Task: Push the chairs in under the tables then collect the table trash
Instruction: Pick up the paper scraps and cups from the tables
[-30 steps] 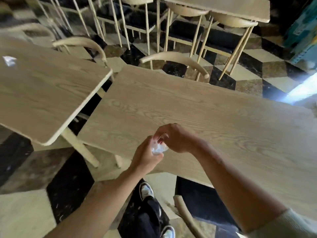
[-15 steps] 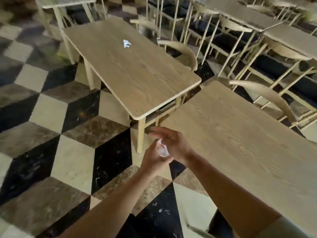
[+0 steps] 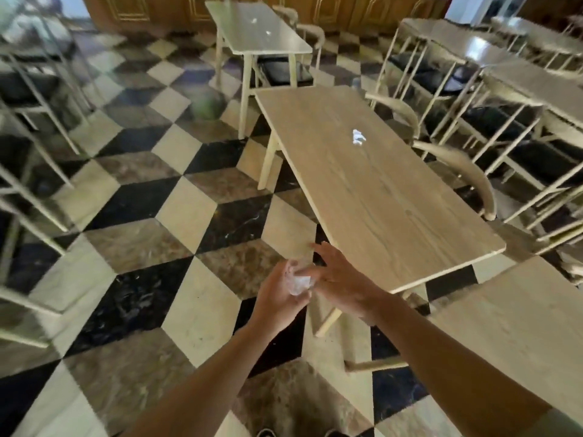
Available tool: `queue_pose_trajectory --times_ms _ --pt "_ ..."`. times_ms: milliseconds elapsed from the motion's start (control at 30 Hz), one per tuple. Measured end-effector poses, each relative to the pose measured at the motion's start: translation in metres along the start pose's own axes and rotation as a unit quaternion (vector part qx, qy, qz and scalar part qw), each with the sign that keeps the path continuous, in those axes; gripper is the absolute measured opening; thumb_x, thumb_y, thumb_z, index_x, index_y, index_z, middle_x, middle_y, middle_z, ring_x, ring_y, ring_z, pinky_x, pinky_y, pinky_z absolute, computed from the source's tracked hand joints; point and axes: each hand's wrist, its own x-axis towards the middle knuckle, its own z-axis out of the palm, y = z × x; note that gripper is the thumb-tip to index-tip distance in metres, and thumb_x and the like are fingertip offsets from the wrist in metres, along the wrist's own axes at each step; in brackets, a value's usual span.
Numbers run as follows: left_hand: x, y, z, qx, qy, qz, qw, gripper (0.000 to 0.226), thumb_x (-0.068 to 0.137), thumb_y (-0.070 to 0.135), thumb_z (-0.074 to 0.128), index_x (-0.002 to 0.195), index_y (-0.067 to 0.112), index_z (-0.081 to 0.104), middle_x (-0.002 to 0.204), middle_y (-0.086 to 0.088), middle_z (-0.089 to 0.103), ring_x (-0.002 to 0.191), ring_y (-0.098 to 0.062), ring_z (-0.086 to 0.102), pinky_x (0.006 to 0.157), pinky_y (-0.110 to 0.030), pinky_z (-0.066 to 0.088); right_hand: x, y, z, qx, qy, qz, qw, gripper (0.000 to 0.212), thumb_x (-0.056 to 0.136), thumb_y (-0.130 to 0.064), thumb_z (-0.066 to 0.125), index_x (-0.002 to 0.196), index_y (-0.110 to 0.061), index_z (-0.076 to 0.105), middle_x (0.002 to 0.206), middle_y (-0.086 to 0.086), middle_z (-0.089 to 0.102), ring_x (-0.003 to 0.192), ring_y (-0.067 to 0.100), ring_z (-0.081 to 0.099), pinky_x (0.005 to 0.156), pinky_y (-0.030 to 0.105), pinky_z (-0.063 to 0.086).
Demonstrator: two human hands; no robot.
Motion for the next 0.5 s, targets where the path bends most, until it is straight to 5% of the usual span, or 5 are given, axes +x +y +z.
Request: queue_pose_trajectory --times_ms 100,167,233,333,500 --pt "0.04 -0.007 -0.025 0.011 0.004 -0.005 1.0 0.053 0.085 0.014 0.079 0.133 0.018 0.055 0.122 0.005 0.067 0.114 -0.008 0.064 0.098 -0.032 0.055 0.054 -0.025 -0.01 -0.149 -0.109 -0.056 0.981 0.058 0.089 -0.014 0.052 0.141 -0.039 0.053 0.166 -0.006 0.01 0.148 0.008 -0.006 0.113 0.027 -0.004" --pt "0.066 -0.012 -0.038 0.023 -0.008 -0.003 1.0 0.047 0.085 0.009 0.076 0.127 0.018 0.057 0.12 0.003 0.068 0.112 -0.011 0.066 0.096 -0.037 0.056 0.082 -0.035 -0.021 -0.18 -0.151 -0.065 0.97 0.057 0.089 -0.006 0.052 0.141 -0.031 0.055 0.162 0.0 0.023 0.148 0.02 0.008 0.108 0.025 0.007" --pt "0.1 -0.024 -0.05 0.034 -0.005 -0.013 0.999 0.05 0.084 0.008 0.077 0.129 0.018 0.057 0.123 0.005 0.067 0.113 -0.004 0.063 0.098 -0.024 0.053 0.121 -0.038 -0.037 -0.168 -0.135 -0.053 0.975 0.052 0.091 -0.008 0.054 0.138 -0.03 0.058 0.16 0.004 0.028 0.147 0.026 0.019 0.109 0.031 0.021" --pt "0.152 -0.034 -0.068 0.069 0.017 -0.019 0.997 0.059 0.083 0.014 0.08 0.135 0.02 0.053 0.118 0.015 0.059 0.098 0.009 0.056 0.081 0.003 0.039 0.178 -0.028 -0.063 -0.131 -0.069 -0.039 0.988 0.048 0.091 -0.008 0.055 0.129 -0.036 0.064 0.161 0.001 0.028 0.148 0.024 0.023 0.11 0.038 0.029" --pt "0.264 -0.036 -0.089 0.115 -0.001 -0.033 0.993 0.054 0.083 0.02 0.081 0.13 0.025 0.054 0.115 0.013 0.066 0.104 -0.004 0.065 0.081 -0.011 0.052 0.29 0.001 -0.087 -0.176 -0.141 -0.088 0.97 0.053 0.095 0.002 0.048 0.14 -0.026 0.057 0.151 0.011 0.045 0.134 0.031 0.046 0.105 0.038 0.038"
